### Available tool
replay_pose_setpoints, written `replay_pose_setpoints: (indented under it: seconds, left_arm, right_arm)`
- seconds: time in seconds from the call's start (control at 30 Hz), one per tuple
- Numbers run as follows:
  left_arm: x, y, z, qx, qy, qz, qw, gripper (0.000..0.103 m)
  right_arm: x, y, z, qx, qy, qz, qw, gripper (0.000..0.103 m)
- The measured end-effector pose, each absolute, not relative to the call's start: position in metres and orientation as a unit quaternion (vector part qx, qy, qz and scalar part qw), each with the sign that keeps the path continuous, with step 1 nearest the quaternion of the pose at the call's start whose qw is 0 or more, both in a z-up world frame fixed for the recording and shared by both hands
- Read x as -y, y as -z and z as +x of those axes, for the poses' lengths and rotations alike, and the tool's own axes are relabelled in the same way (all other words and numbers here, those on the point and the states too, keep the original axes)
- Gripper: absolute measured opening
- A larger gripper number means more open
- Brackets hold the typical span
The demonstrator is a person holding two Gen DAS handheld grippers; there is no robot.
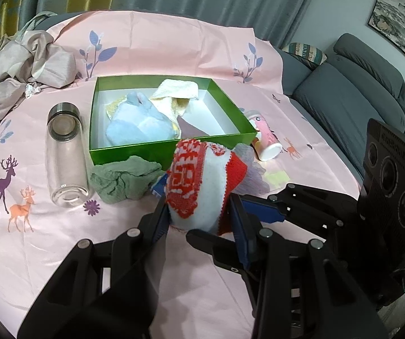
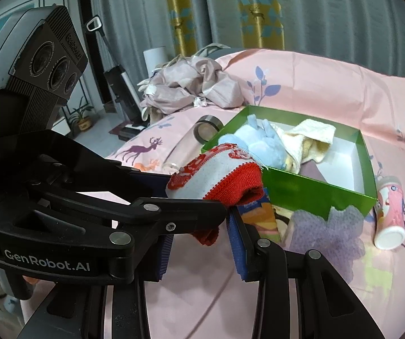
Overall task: Organize soft objects
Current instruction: 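Carry the knit sock over the green box and lower it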
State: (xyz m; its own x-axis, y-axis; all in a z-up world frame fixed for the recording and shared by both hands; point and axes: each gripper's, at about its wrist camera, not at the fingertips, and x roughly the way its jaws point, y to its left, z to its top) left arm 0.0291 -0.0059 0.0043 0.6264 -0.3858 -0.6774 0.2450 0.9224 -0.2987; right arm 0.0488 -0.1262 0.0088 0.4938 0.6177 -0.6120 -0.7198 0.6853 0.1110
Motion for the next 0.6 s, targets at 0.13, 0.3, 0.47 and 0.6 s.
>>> replay_pose_setpoints:
  seconds: [0.13, 0.3, 0.47, 0.6]
  left_arm:
    - [0.001, -0.003, 0.034, -0.396, 0.173, -0.09, 0.897, 0.039]
    - [-0.002, -0.001, 0.041, -0.398, 0.171, -0.09, 0.897, 0.039]
    - [-0.001, -0.002, 0.055, -0.399, 0.173, -0.083, 0.897, 0.039]
    - [0.004, -0.005, 0.072, -0.399, 0.182, -0.074, 0.896, 0.039]
  right_arm:
    - [0.122, -0.008, 0.053, -0.319, -0.391, -0.08, 0.86, 0.039]
    - [0.119, -0.008, 0.054, -0.319, -0.39, -0.081, 0.86, 0.039]
    - [0.118, -0.008, 0.059, -0.318, -0.385, -0.076, 0.863, 0.039]
    - [0.119, -0.008, 0.074, -0.316, -0.376, -0.066, 0.869, 0.039]
